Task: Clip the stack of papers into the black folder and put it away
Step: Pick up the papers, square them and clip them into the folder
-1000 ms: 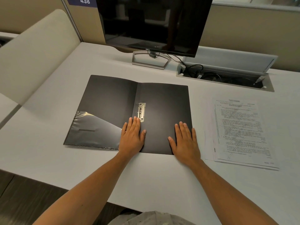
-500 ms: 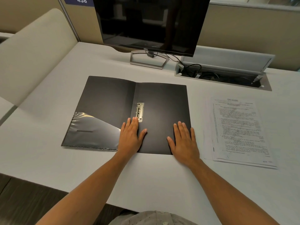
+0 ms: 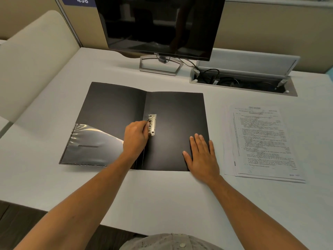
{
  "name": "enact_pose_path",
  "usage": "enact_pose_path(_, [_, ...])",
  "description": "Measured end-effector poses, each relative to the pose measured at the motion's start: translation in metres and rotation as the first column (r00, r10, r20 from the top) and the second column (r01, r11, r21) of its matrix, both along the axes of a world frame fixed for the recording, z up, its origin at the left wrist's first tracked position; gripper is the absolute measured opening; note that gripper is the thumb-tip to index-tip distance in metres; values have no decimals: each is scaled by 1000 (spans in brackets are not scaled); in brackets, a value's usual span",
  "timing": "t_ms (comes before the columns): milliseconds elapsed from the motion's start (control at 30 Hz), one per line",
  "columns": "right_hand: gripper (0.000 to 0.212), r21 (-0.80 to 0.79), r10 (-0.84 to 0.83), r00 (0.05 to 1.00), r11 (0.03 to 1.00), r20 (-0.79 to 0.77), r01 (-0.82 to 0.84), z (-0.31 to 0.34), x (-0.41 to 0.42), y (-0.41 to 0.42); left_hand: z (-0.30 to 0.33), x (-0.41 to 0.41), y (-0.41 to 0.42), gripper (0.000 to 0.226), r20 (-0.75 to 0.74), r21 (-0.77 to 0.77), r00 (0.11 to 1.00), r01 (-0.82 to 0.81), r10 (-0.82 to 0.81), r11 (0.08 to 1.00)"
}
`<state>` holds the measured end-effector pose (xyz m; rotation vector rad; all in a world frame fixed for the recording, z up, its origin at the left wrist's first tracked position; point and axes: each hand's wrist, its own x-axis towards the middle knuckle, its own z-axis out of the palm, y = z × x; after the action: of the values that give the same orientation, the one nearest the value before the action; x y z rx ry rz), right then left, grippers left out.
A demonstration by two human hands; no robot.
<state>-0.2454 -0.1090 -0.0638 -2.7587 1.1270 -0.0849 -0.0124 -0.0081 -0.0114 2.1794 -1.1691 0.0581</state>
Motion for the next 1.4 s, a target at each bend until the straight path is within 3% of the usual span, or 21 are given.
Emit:
enact_pose_path(300, [71, 4, -4, 1000, 1000, 4, 4, 0, -1, 0, 12, 26, -34, 28, -92, -33, 992, -85, 82, 996])
enact_pose_path(533, [70, 8, -9, 1000, 1000, 1, 9, 1, -1, 1, 12, 46, -62, 35, -110, 67, 989, -89, 96, 994])
enact_pose_path(867, [70, 15, -21, 1000, 1000, -4, 21, 0, 1, 0, 4, 55, -89, 25, -220, 253, 964, -88, 147, 963])
enact_pose_path(1100, [69, -1, -21, 1000, 1000, 2, 21, 0, 0, 1, -2, 55, -85, 26, -329, 193, 925, -129, 188, 973])
enact_pose_path(1233, [70, 51, -18, 999, 999, 31, 17, 1, 0, -1, 2, 38, -79, 34, -237, 147, 947, -185, 216, 972])
enact_pose_path(1400, [69, 158, -37, 983, 987, 179, 8, 8, -4, -7, 8, -4, -76, 34, -127, 53, 980, -146, 152, 988])
